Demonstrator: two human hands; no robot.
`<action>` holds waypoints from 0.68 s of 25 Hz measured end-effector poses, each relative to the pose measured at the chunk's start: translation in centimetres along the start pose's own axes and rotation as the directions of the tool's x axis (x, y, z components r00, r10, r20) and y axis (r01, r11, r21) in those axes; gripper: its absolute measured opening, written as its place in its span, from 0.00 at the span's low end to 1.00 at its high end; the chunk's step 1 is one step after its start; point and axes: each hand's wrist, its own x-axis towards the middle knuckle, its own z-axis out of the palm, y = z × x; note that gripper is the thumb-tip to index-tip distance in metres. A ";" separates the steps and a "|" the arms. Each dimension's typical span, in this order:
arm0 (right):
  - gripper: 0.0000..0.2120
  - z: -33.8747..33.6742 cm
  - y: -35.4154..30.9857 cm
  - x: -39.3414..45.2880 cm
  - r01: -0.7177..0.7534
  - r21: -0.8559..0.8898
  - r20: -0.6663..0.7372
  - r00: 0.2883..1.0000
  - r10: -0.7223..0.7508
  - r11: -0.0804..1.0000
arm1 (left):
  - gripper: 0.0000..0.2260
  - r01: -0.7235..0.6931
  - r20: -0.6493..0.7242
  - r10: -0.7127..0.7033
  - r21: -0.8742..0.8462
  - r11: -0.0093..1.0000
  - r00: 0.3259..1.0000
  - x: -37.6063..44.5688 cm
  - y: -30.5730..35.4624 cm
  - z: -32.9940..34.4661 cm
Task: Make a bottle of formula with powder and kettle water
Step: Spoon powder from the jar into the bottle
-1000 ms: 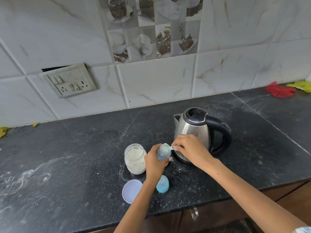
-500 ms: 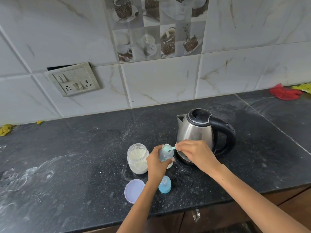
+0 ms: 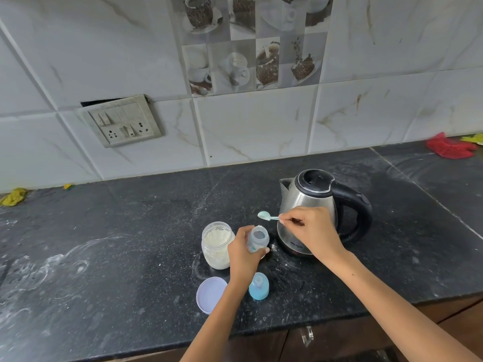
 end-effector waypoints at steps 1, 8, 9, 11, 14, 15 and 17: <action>0.06 0.2 0.1 -0.1 0.015 -0.007 -0.002 1.000 -0.015 1.000 | 0.25 -0.002 -0.002 0.002 0.000 1.000 1.000 0.0 0.0 0.0; 0.06 0.9 0.3 -2.1 0.182 -0.067 0.052 0.983 -0.179 0.981 | 0.26 -0.014 -0.034 0.013 -0.007 1.000 0.999 0.4 0.3 -0.2; 0.07 1.0 0.2 -2.3 0.203 -0.076 0.056 0.978 -0.199 0.976 | 0.26 -0.018 -0.035 0.018 -0.006 1.000 0.999 0.5 0.3 -0.2; 0.07 1.0 0.3 -2.5 0.196 -0.065 0.023 0.981 -0.195 0.978 | 0.25 -0.019 -0.032 0.019 -0.004 1.000 0.999 0.5 0.4 -0.2; 0.07 1.1 0.6 -2.3 0.194 -0.069 0.013 0.981 -0.194 0.979 | 0.26 -0.027 -0.031 0.028 0.004 1.000 0.999 0.4 0.5 -0.1; 0.08 1.1 0.6 -2.3 0.196 -0.085 0.043 0.980 -0.193 0.977 | 0.26 -0.037 -0.026 0.037 0.010 0.999 0.999 0.3 0.6 -0.1; 0.08 1.1 0.7 -2.4 0.215 -0.113 0.079 0.975 -0.207 0.970 | 0.25 -0.057 -0.015 0.057 0.021 0.998 0.998 0.2 0.7 0.0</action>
